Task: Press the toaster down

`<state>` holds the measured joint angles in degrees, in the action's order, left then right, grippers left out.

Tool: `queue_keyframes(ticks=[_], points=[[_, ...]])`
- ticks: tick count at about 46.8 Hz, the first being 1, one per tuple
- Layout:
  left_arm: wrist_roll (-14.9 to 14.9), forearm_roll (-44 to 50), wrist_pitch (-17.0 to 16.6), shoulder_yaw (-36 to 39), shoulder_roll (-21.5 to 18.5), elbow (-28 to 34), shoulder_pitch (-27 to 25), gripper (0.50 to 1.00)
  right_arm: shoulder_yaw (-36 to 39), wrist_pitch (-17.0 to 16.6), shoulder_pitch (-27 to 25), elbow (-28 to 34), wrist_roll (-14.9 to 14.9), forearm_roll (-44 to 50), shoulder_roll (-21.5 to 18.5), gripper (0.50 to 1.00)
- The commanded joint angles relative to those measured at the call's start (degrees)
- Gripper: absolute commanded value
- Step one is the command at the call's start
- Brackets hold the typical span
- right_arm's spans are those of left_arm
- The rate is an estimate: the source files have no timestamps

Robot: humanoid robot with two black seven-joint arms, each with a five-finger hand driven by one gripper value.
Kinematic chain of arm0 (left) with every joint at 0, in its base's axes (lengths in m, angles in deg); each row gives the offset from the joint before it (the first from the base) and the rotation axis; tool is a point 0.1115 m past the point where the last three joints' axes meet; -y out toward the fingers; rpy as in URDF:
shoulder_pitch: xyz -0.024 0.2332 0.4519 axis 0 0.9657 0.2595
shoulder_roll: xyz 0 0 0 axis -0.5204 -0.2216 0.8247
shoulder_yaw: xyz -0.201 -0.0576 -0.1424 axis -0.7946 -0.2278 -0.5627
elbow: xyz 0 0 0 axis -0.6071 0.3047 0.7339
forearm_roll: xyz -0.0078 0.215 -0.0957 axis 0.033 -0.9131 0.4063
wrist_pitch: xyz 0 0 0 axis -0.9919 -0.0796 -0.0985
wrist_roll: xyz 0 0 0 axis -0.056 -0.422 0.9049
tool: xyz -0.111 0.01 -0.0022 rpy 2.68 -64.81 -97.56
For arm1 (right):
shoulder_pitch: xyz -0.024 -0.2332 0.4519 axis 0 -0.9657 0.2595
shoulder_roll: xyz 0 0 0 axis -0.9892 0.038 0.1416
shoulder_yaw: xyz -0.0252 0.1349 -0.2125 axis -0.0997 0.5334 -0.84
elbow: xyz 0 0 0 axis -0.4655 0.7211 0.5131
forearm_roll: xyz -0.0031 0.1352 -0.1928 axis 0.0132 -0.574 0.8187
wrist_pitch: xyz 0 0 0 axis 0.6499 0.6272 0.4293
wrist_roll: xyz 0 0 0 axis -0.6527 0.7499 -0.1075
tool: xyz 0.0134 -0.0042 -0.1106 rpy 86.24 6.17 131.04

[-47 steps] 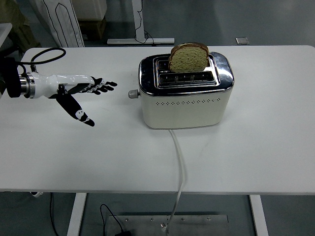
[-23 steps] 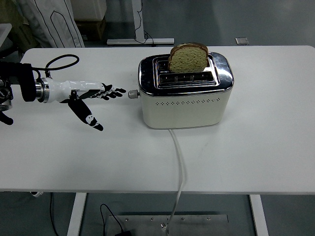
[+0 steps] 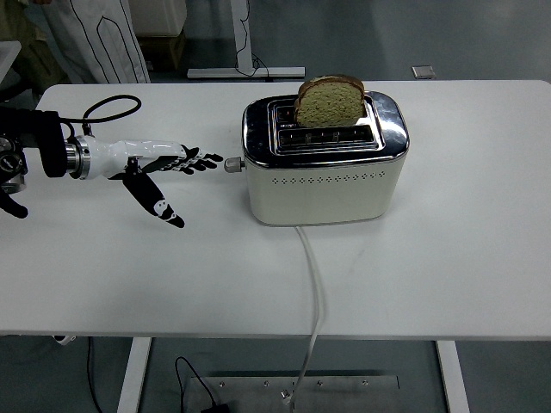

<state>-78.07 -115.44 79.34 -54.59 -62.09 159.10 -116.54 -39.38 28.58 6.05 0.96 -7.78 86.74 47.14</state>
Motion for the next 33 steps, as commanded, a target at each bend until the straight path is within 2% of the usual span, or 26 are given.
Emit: queue_keyframes(ticks=[1,33], points=[[0.00,0.00,-0.06,0.00,0.11,0.03,-0.02,1.000,-0.01,-0.02,0.01,0.00,0.02,0.00,0.00,0.998],[0.00,0.00,-0.41,0.00,1.95,-1.82,1.74,1.000,0.08,-0.02,0.01,0.00,-0.06,0.00,0.00,0.998]])
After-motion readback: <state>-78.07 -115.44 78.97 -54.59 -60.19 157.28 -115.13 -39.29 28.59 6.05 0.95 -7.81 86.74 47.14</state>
